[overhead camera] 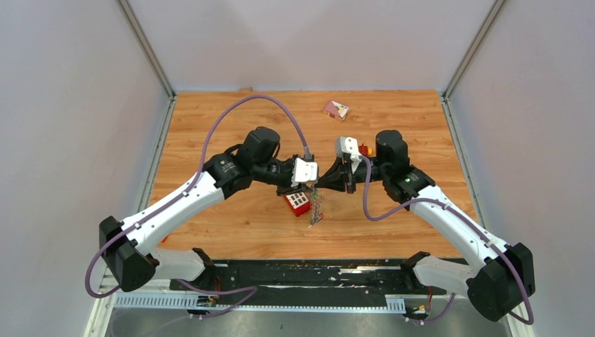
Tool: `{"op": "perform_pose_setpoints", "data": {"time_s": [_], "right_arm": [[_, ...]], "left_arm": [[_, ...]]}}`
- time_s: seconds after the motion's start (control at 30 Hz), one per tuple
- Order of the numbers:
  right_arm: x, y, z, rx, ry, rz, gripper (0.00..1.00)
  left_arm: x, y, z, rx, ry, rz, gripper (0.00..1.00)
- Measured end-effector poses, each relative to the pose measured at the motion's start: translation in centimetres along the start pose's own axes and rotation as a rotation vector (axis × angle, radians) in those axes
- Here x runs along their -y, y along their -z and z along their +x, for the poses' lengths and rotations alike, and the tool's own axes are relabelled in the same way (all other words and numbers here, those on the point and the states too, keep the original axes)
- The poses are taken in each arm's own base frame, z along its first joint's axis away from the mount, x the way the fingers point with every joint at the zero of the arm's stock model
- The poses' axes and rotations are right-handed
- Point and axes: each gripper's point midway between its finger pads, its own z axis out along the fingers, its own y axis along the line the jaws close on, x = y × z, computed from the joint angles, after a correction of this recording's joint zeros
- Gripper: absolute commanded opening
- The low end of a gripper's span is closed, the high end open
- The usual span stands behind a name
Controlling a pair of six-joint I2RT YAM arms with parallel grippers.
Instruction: Put the keys on the keyring
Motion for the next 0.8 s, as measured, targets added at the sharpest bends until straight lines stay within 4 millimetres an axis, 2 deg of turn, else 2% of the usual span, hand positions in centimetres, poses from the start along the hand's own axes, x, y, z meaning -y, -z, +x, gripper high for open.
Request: {"op": "perform_pose_setpoints", "data": {"time_s": [0.27, 0.37, 0.5, 0.8], "right_arm": [[0.0, 0.0, 0.0, 0.0, 0.0, 0.0, 0.0], [0.01, 0.01, 0.01, 0.0, 0.0, 0.0, 0.0], [-0.02, 0.01, 0.06, -0.001, -0.003, 0.0, 0.0], [0.26, 0.07, 0.23, -0.008, 0.008, 0.013, 0.03]], "left_arm": [[0.08, -0.58, 0.15, 0.006, 0.01, 0.02, 0.27], [0.12, -0.82, 0.27, 0.006, 0.016, 0.028, 0.18], [0.09, -0.85, 0.28, 0.006, 0.016, 0.028, 0.01], [-0.32, -0.52, 0.58, -0.019, 0.012, -0.001, 0.0]]}}
